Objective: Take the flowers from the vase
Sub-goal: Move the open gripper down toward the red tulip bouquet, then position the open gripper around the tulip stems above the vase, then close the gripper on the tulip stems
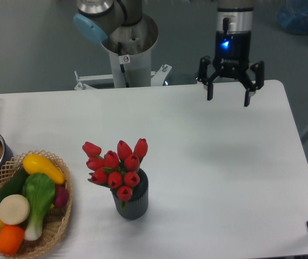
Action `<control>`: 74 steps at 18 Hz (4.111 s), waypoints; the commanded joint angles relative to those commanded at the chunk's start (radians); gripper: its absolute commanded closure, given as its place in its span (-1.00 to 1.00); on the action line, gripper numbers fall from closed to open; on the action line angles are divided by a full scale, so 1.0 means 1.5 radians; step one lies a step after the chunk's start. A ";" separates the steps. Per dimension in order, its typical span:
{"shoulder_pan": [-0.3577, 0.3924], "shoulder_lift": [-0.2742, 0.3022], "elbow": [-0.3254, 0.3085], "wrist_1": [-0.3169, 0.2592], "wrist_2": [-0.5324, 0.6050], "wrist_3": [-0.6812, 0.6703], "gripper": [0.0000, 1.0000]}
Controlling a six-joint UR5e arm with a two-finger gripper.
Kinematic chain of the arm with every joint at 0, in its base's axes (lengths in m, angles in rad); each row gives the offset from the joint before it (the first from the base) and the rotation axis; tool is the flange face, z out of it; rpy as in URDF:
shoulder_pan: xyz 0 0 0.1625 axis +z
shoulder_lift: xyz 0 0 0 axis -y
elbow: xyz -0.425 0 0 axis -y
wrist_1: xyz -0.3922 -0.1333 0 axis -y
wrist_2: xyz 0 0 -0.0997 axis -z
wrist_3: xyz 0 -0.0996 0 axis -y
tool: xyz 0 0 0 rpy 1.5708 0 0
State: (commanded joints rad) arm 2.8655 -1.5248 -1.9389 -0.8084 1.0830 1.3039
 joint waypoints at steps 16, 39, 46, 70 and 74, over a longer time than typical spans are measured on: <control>-0.069 -0.116 0.001 0.039 -0.277 0.032 -1.00; -0.137 -0.235 0.053 0.038 -0.432 0.017 -1.00; -0.155 -0.255 0.059 0.039 -0.434 0.027 -1.00; -0.175 -0.308 0.090 0.047 -0.484 0.093 -0.35; -0.175 -0.315 0.098 0.047 -0.485 0.092 0.05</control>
State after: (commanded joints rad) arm 2.6032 -1.9972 -1.7917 -0.7378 0.3559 1.4419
